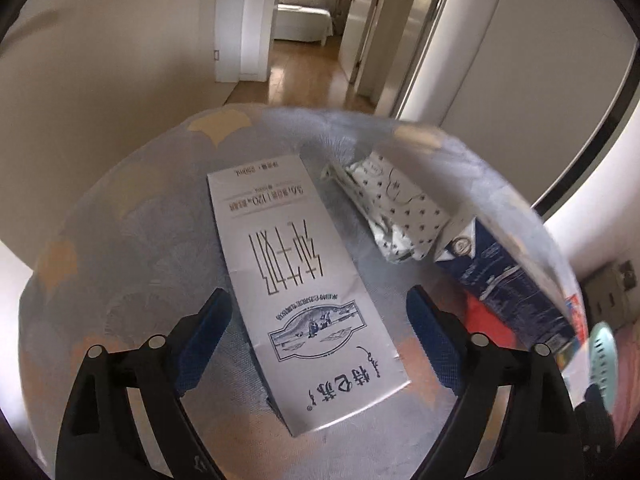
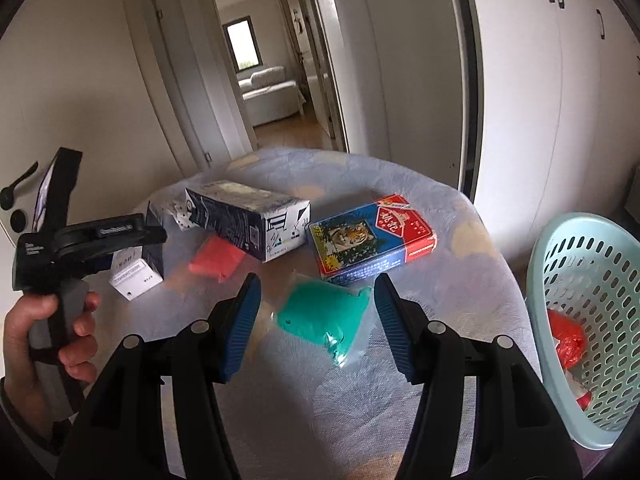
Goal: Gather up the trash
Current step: 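Grasp the white milk carton with the left tool while the right tool grasps the cow-print carton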
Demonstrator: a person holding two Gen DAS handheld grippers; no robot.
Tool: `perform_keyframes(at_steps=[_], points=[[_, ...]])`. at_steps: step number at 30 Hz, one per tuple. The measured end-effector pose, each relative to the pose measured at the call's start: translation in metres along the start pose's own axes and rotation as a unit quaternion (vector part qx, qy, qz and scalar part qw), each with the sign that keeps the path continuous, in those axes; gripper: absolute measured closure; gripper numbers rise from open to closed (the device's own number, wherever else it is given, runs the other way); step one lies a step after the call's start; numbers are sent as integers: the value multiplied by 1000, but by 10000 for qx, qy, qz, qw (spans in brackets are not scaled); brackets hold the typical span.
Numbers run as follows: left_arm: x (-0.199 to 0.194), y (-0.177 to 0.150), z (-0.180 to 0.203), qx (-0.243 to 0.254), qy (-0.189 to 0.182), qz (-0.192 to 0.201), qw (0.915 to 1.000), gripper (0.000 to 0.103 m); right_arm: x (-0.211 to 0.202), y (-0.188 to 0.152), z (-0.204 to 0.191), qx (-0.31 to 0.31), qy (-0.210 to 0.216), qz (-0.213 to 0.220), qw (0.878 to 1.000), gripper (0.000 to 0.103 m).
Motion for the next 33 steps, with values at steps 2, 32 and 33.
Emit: perform_keyframes(at_steps=[2, 32, 33], points=[[1, -3, -1, 74, -4, -17, 10000, 27, 6, 3, -7, -145, 110, -187, 9997, 43], [-23, -23, -8, 339, -648, 585, 9956, 41, 102, 49, -65, -900, 1320, -1402, 9771, 44], [-21, -22, -8, 335, -630, 584, 9957, 41, 98, 46, -65, -878, 1247, -1418, 9781, 45]])
Point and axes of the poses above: each gripper's, at about its wrist camera, not at the fingertips, and x roughly the way its jaws point, z to its right, y to its top, the point moved 8 cm from there along x, roughly the way its jaws point, and after that the axes turned 6 degrees about -y, right-handed, at the moved point
